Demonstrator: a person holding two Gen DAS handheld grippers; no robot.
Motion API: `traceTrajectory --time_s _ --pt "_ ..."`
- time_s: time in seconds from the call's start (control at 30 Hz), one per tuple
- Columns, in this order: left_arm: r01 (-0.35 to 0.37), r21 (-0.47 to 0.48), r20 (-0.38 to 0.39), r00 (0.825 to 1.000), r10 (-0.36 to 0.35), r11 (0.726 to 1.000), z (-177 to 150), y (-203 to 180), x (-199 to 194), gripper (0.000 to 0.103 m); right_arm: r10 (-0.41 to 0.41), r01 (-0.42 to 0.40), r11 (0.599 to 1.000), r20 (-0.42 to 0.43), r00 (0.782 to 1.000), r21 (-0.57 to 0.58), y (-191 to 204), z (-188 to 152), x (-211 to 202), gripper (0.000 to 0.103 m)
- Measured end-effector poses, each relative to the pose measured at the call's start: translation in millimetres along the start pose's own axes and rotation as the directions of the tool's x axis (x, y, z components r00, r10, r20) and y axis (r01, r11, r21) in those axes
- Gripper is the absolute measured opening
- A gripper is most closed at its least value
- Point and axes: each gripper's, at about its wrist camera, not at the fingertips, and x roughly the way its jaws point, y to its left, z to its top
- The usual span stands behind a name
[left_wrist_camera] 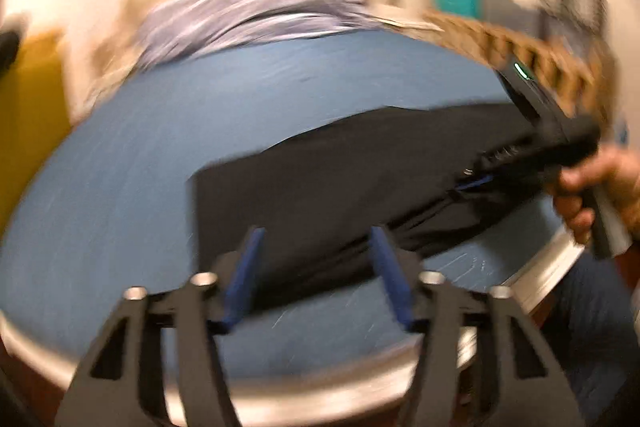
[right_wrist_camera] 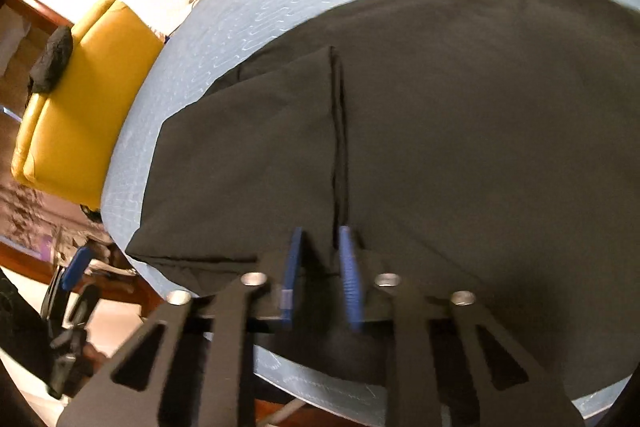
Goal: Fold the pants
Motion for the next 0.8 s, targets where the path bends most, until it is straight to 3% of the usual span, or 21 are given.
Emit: traceTrajectory --time_s 0.07,0.13,0.2,0.23,0.27,0.33,0.4,0.5,0.6,0.7,0.8 --pt "0.017 0.190 0.023 1.000 -0.022 0.982 11.1 -41.7 17.8 0.042 0.010 -0.010 1.000 0.011 1.000 0.027 -7.6 -4.5 -7.0 0.008" --pt "0.001 0.355 0.013 1.000 -0.006 0.935 12.9 -77.8 41.6 0.042 0.025 -0.026 0.999 0.019 1.000 0.039 -13.9 -9.6 -14.7 0.008" --pt "-0.020 0.453 0.015 1.000 0.015 0.891 10.8 -97.7 61.0 0.040 0.018 -0.019 0.999 0.038 0.999 0.033 -13.6 -14.2 -23.3 0.009" --pt "-0.037 0.466 0.017 0.999 0.033 0.884 12.0 -101.0 67.3 0.036 0.017 -0.019 0.999 0.048 0.999 0.029 -14.0 -16.4 -28.3 0.009" --pt "-0.044 0.462 0.021 0.999 0.039 0.886 14.1 -101.9 71.4 0.035 0.022 -0.024 0.999 0.060 0.998 0.031 -15.1 -19.4 -33.4 0.019" --pt "-0.038 0.471 0.015 0.999 0.035 0.881 14.4 -105.3 79.1 0.035 0.018 -0.022 0.999 0.089 0.996 0.045 -20.8 -26.3 -45.8 0.023" --pt "-0.063 0.546 0.012 0.998 0.068 0.836 3.2 -117.4 88.6 0.035 0.022 -0.028 0.998 0.103 0.994 0.059 -25.8 -31.8 -53.8 0.030" --pt "-0.092 0.579 0.013 0.994 0.104 0.810 -9.3 -127.6 100.2 0.033 0.039 -0.047 0.997 0.127 0.991 0.065 -30.7 -37.7 -63.8 0.042" --pt "-0.108 0.575 0.014 0.992 0.123 0.811 -10.9 -131.7 105.7 0.007 0.047 -0.057 0.996 0.141 0.989 0.068 -34.6 -38.4 -72.0 0.046" --pt "-0.149 0.582 0.075 0.989 0.130 0.799 -9.2 -145.9 89.5 0.000 0.049 -0.060 0.996 0.153 0.987 0.071 -40.2 -35.4 -79.9 0.051" --pt "-0.121 0.608 0.051 0.992 0.114 0.785 -13.5 -158.9 91.3 0.000 0.050 -0.062 0.995 0.150 0.987 0.075 -41.4 -31.9 -80.6 0.051"
